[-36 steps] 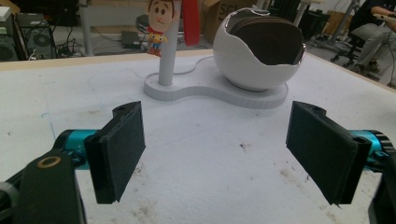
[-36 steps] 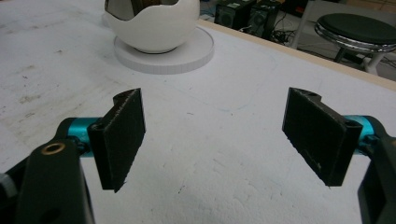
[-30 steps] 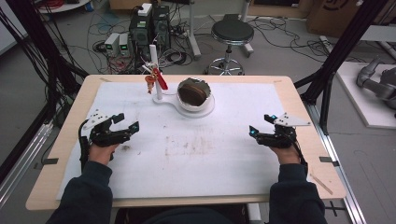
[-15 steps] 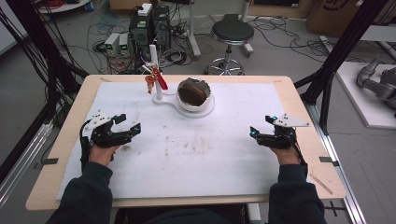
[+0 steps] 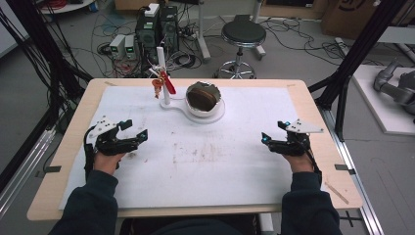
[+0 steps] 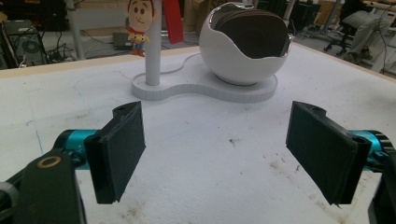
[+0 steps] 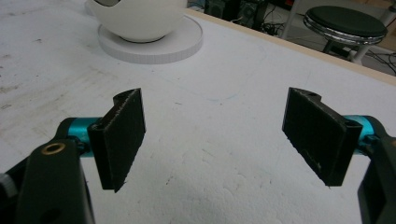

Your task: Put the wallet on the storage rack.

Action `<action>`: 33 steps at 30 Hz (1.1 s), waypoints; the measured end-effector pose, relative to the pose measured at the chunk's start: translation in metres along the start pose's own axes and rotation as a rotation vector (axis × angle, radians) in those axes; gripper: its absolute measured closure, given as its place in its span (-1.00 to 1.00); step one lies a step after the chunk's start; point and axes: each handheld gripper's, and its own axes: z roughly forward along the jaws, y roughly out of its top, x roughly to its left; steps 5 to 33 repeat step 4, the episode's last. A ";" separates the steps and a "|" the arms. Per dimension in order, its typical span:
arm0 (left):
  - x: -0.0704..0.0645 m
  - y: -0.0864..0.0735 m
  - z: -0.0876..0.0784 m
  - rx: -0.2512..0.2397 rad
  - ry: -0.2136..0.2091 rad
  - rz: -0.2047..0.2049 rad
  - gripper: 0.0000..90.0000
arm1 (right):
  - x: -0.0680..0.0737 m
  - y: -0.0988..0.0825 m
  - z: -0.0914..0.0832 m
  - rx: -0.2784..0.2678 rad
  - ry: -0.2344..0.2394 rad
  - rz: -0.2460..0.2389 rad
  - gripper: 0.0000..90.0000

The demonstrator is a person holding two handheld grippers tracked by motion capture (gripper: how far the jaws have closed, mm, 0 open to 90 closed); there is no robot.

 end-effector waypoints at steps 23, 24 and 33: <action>0.000 0.000 0.000 -0.001 0.002 0.000 -0.57 | -0.001 0.000 0.001 -0.003 0.004 -0.001 -0.52; 0.000 0.000 0.000 -0.001 0.002 0.000 -0.57 | -0.001 0.000 0.001 -0.003 0.004 -0.001 -0.52; 0.000 0.000 0.000 -0.001 0.002 0.000 -0.57 | -0.001 0.000 0.001 -0.003 0.004 -0.001 -0.52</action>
